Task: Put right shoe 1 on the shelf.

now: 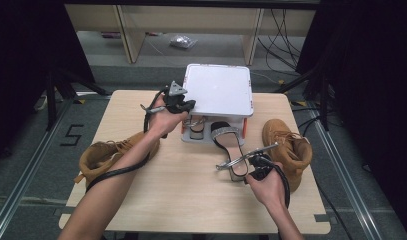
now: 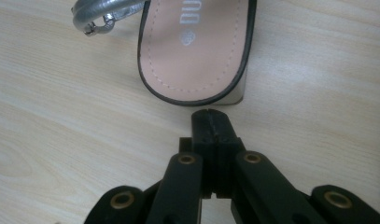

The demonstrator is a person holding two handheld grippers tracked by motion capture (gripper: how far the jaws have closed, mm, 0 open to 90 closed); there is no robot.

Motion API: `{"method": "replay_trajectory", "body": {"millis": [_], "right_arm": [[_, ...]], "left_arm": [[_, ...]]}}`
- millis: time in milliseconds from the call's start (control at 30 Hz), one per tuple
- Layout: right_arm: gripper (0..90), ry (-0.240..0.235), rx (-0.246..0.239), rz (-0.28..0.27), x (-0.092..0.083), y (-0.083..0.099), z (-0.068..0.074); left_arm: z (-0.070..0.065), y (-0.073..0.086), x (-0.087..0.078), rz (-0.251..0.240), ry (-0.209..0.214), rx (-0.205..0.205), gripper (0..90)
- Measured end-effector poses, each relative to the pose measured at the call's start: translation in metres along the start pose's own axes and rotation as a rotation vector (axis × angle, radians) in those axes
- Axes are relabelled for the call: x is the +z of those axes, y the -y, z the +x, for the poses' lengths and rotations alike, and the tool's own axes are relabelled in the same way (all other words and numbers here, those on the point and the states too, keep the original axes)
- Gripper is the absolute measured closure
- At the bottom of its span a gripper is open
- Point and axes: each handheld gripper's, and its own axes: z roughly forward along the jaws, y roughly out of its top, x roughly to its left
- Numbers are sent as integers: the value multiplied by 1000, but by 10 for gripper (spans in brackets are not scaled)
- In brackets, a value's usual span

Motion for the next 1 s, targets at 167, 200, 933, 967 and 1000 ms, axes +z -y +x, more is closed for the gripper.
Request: {"method": "replay_trajectory", "body": {"millis": [167, 200, 933, 967, 1000], "right_arm": [[900, -5, -11, -6, 2, 0, 3], [900, -10, -34, -12, 3, -1, 2], [900, -18, -33, 10, 12, -5, 9], [900, -18, -32, 12, 12, -5, 9], [900, -22, -36, 0, 11, -5, 9]], "left_arm": [[0, 0, 0, 0, 0, 1, 899], [0, 0, 0, -2, 0, 0, 899], [0, 0, 0, 0, 2, 0, 899], [0, 0, 0, -1, 3, -1, 899], [0, 0, 0, -1, 3, -1, 899]]}}
